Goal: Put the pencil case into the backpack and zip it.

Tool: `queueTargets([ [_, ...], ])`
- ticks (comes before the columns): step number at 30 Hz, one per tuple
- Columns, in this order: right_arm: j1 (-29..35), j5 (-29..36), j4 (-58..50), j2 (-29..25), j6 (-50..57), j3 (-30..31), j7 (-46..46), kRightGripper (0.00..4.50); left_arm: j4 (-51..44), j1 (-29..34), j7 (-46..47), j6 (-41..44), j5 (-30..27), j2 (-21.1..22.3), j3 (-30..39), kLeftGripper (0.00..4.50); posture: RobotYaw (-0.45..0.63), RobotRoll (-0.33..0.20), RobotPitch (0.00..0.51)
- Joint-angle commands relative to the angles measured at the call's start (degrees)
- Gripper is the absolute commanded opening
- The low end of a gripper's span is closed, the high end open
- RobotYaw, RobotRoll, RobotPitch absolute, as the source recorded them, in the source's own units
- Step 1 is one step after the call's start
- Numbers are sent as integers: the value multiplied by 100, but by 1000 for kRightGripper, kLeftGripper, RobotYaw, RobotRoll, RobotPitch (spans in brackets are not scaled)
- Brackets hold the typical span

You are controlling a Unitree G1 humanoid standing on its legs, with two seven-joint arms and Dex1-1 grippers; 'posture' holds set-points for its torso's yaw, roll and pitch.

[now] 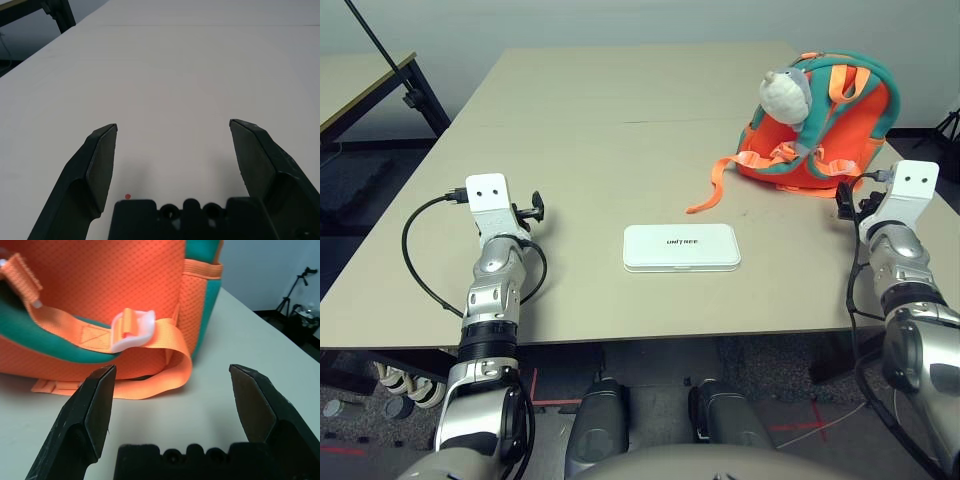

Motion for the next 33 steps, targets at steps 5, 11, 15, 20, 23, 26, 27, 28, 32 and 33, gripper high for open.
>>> queueTargets([
  [5,-65,42,47,90,33,-17,72,4484,26,-87,-17,18,-6,53,78,4500,51,0,31],
  [11,221,19,-218,-26,37,51,433,4484,38,-166,-664,654,-803,109,436,4500,22,0,25],
  [15,681,49,-839,-86,121,159,998,4484,114,-265,-1383,1095,-1248,441,601,4500,-14,0,21],
  [20,1686,255,-2845,-347,1003,440,2099,4484,-31,-580,-2378,2714,-2095,1033,652,4500,-74,0,27],
  [23,2072,306,-3823,-563,1589,603,2513,4484,-128,-716,-2904,3694,-2463,1359,490,4500,-86,0,23],
  [26,2338,161,-4687,-809,2037,916,2848,4484,-262,-837,-3412,4612,-2783,1670,309,4500,-100,0,25],
  [27,2381,170,-4917,-863,2194,1005,2948,4484,-312,-854,-3546,4856,-2795,1797,171,4500,-102,0,26],
  [28,2408,192,-5099,-903,2336,1071,3037,4484,-319,-900,-3671,5273,-2967,1868,151,4500,-102,0,26],
  [32,2434,184,-5801,-1003,2794,1448,3396,4484,-573,-1167,-4459,6089,-3643,2113,144,4500,-122,0,25],
  [33,2440,205,-5948,-1008,2904,1525,3478,4484,-557,-1248,-4598,6269,-3763,2158,140,4500,-128,0,27],
])
